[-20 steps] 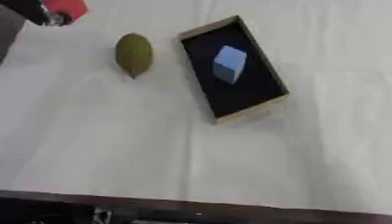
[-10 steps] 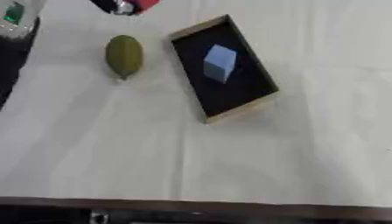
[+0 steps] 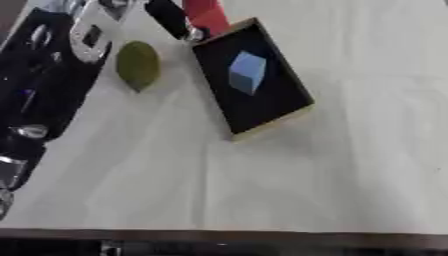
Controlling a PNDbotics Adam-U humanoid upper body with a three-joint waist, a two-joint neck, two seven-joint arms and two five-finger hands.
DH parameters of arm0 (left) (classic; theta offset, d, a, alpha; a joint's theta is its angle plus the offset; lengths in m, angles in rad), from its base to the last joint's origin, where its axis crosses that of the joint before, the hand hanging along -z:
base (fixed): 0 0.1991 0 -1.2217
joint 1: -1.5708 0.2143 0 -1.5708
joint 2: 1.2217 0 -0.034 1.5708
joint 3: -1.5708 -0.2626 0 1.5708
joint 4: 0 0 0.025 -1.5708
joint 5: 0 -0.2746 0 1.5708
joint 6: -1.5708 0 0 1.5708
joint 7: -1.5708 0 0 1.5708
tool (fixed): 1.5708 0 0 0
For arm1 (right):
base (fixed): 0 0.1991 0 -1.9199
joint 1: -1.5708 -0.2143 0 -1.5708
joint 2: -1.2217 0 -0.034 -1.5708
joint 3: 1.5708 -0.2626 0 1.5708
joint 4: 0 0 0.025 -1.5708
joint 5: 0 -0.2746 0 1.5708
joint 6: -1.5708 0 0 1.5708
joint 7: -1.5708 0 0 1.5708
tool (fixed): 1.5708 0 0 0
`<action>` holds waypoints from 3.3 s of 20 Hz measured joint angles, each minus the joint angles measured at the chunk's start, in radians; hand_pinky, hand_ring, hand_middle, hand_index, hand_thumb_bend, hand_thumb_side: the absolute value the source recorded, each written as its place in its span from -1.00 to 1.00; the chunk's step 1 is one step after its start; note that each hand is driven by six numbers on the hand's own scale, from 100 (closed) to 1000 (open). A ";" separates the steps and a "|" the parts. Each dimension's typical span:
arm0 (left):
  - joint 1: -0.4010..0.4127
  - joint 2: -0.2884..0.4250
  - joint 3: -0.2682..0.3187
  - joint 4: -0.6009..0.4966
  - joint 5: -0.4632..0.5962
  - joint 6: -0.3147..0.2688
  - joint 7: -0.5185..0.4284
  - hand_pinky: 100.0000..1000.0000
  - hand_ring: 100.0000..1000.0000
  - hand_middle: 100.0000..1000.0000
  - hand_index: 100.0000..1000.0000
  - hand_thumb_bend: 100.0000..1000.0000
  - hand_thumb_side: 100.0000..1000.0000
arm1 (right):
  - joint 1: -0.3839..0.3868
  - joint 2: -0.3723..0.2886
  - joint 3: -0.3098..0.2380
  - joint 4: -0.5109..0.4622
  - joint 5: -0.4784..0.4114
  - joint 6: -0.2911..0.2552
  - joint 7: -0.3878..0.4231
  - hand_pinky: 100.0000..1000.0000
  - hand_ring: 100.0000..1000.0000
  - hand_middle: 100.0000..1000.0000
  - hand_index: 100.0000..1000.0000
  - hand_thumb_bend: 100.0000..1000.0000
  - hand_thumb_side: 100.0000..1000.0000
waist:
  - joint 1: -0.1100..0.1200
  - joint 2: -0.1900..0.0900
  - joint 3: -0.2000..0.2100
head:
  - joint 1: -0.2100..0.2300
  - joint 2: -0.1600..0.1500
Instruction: Pick up objects on the table and place them in the box.
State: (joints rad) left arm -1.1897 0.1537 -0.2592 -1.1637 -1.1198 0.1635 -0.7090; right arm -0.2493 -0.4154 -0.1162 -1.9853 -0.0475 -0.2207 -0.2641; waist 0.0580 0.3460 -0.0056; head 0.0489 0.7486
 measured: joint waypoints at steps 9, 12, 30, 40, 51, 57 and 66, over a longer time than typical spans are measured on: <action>0.001 -0.063 0.024 0.117 -0.116 0.014 0.095 0.54 0.31 0.05 0.04 -0.75 -0.39 | -0.006 0.008 0.001 0.000 -0.007 0.002 0.007 0.74 0.60 0.08 0.73 -1.00 0.21 | 0.000 0.007 -0.011 | 0.001 -0.004; 0.004 -0.069 0.029 0.133 -0.131 0.015 0.111 0.54 0.31 0.05 0.05 -0.72 -0.36 | -0.006 0.009 0.003 0.000 -0.007 0.002 0.009 0.74 0.60 0.08 0.74 -1.00 0.21 | 0.000 0.008 -0.012 | 0.001 -0.009; 0.020 -0.079 0.030 0.127 -0.113 -0.012 0.090 0.82 0.70 0.53 0.92 0.18 -0.21 | -0.005 0.018 0.006 0.000 -0.007 0.009 0.017 0.74 0.60 0.07 0.73 -1.00 0.21 | -0.003 0.011 -0.008 | 0.003 -0.010; 0.022 -0.028 0.035 -0.013 -0.050 -0.024 0.082 0.78 0.66 0.47 0.83 -0.04 -0.46 | 0.004 0.018 0.006 0.000 -0.008 0.006 0.014 0.74 0.59 0.07 0.73 -1.00 0.20 | -0.007 0.007 0.002 | -0.003 -0.008; 0.066 0.173 0.042 -0.144 0.133 -0.057 -0.004 0.82 0.77 0.69 0.84 0.06 -0.63 | 0.012 0.012 0.000 0.000 -0.007 0.002 0.006 0.74 0.59 0.07 0.73 -1.00 0.20 | -0.010 -0.003 0.032 | -0.038 0.007; 0.090 0.208 0.048 -0.094 0.170 -0.146 0.005 0.84 0.78 0.68 0.84 0.11 -0.58 | 0.013 0.008 0.000 0.000 -0.006 0.002 0.005 0.74 0.59 0.07 0.73 -1.00 0.20 | -0.018 -0.004 0.033 | -0.044 0.007; 0.116 0.233 0.047 -0.025 0.170 -0.197 -0.027 0.80 0.73 0.61 0.85 0.10 -0.56 | 0.013 0.008 0.000 0.000 -0.006 0.005 0.003 0.74 0.59 0.07 0.73 -1.00 0.20 | -0.018 -0.004 0.033 | -0.044 0.007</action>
State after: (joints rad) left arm -1.0735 0.3864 -0.2122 -1.1887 -0.9495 -0.0337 -0.7362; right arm -0.2365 -0.4070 -0.1166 -1.9853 -0.0534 -0.2153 -0.2613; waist 0.0405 0.3423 0.0273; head 0.0050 0.7558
